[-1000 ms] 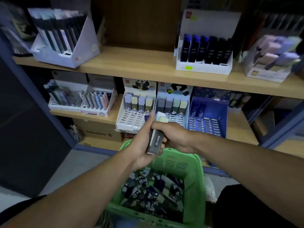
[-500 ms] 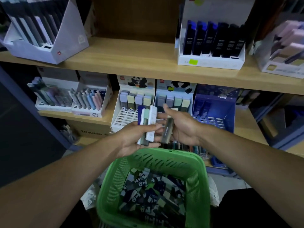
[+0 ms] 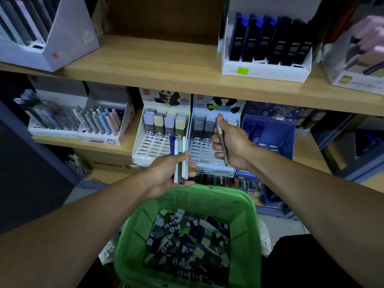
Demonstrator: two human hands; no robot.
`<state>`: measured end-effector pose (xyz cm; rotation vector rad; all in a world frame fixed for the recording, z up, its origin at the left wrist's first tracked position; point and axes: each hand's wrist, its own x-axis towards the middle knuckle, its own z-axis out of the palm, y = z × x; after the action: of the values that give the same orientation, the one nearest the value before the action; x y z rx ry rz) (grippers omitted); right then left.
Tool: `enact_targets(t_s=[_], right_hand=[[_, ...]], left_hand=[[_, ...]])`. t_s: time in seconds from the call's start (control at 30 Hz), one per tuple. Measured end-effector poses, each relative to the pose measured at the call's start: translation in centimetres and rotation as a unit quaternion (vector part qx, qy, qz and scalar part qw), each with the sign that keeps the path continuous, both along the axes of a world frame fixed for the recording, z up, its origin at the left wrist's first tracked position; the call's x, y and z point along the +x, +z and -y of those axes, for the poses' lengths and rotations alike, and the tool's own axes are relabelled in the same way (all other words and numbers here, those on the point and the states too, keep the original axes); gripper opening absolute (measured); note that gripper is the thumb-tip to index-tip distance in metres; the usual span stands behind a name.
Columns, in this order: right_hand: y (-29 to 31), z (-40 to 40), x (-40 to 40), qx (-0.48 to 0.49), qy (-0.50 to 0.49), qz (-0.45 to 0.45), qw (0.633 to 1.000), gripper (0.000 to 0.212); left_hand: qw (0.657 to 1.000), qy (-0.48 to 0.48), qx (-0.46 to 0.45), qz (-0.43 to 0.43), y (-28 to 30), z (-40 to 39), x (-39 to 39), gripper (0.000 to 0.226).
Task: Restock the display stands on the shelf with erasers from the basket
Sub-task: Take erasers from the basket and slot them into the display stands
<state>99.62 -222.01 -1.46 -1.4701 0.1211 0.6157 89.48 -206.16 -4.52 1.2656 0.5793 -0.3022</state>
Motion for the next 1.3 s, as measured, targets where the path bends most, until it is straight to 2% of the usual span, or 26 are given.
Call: enact_targets(t_s=[0.13, 0.2, 0.27, 0.3, 0.37, 0.4, 0.5, 0.63, 0.8, 1.13, 1.3], right_hand=[[-0.2, 0.1, 0.1, 0.016, -0.015, 0.043, 0.999, 0.030], [-0.3, 0.4, 0.2, 0.025, -0.019, 0.054, 0.998, 0.040], [-0.6, 0.6, 0.3, -0.019, -0.037, 0.089, 0.995, 0.058], [-0.7, 0.8, 0.4, -0.047, -0.046, 0.127, 0.990, 0.054], [-0.8, 1.3, 0.6, -0.074, -0.056, 0.202, 0.975, 0.030], [-0.9, 1.7, 0.6, -0.074, -0.060, 0.232, 0.968, 0.024], [-1.2, 2.8, 1.2, -0.142, -0.036, 0.349, 0.926, 0.022], [-1.9, 3.3, 1.1, -0.250, 0.014, 0.417, 0.873, 0.018], [-2.7, 3.3, 1.6, -0.278, -0.003, 0.430, 0.859, 0.015], [-1.9, 3.4, 2.0, -0.275, 0.019, 0.448, 0.851, 0.008], [-1.9, 3.4, 2.5, -0.294, 0.036, 0.465, 0.834, 0.008]], left_hand=[[1.000, 0.000, 0.016, 0.016, -0.4, 0.5, -0.1, 0.035], [0.999, 0.021, 0.028, 0.024, -0.3, 0.6, 0.0, 0.033], [0.998, 0.040, 0.049, 0.031, -0.2, 0.6, 0.1, 0.031], [0.997, 0.047, 0.059, 0.032, -0.2, 0.4, 0.1, 0.030], [0.995, 0.063, 0.073, 0.030, -0.2, 0.2, 0.1, 0.030], [0.994, 0.074, 0.079, 0.030, -0.2, 0.1, 0.1, 0.031], [0.987, 0.127, 0.094, 0.038, -0.2, -0.1, 0.4, 0.034], [0.988, 0.124, 0.087, 0.022, -0.1, 0.2, 0.5, 0.031], [0.993, 0.089, 0.071, 0.011, -0.2, 0.9, 0.3, 0.032], [0.996, 0.062, 0.067, 0.010, -0.3, 0.4, 0.2, 0.031], [0.997, 0.037, 0.066, 0.009, -0.5, 0.6, 0.2, 0.027]])
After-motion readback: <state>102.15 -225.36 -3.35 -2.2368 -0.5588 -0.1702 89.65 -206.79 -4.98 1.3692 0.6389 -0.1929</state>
